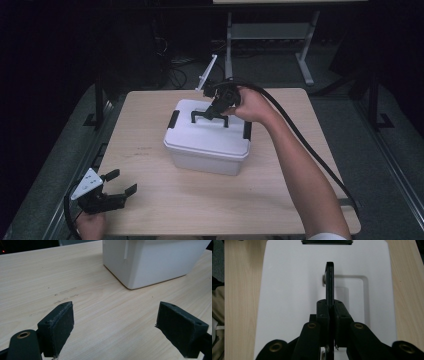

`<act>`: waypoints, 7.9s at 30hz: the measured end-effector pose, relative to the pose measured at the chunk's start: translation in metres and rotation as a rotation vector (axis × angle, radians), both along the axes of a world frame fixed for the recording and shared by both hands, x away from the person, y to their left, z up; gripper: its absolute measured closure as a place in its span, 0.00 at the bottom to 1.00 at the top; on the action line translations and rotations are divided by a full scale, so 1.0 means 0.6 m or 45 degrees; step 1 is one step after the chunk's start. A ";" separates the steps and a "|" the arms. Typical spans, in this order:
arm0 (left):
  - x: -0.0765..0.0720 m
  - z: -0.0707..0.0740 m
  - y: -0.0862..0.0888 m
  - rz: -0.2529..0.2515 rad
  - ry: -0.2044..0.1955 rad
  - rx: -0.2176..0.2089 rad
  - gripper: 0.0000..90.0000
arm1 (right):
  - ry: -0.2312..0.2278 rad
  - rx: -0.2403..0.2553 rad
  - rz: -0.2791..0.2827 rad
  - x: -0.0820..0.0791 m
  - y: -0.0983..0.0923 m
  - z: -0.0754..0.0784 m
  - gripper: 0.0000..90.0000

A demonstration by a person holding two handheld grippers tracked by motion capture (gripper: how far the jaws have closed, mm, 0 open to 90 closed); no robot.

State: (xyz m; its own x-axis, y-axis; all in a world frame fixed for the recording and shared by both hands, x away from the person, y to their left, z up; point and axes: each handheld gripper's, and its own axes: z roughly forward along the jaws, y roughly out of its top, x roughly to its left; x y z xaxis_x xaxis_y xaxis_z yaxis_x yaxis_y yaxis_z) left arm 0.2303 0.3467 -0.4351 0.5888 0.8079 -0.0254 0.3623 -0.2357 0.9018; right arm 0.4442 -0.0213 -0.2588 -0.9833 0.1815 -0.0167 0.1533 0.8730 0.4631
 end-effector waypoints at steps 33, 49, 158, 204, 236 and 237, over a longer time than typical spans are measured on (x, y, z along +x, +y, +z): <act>-0.002 0.001 0.003 0.000 -0.001 -0.003 0.15 | 0.026 -0.025 0.006 0.013 0.018 -0.030 0.92; -0.002 0.002 -0.002 -0.003 -0.004 0.003 0.15 | 0.038 0.010 0.019 -0.004 0.005 -0.015 0.88; 0.008 -0.002 -0.006 -0.017 0.008 0.020 0.15 | 0.052 0.125 -0.400 -0.096 -0.290 -0.047 0.65; 0.006 -0.001 -0.005 -0.001 0.002 0.014 0.15 | 0.132 0.153 -0.504 -0.136 -0.364 -0.134 0.58; 0.006 -0.001 -0.009 -0.002 0.004 0.028 0.15 | 0.179 0.181 -0.554 -0.174 -0.406 -0.194 0.50; 0.006 -0.001 -0.009 -0.003 0.004 0.030 0.15 | 0.180 0.177 -0.556 -0.175 -0.408 -0.196 0.50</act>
State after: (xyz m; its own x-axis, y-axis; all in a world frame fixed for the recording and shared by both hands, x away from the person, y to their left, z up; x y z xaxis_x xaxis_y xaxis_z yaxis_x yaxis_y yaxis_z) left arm 0.2341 0.3411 -0.4355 0.5905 0.8070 -0.0084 0.3647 -0.2575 0.8948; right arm 0.3393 -0.2660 -0.3766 -0.8055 0.5690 0.1653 0.5616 0.6443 0.5191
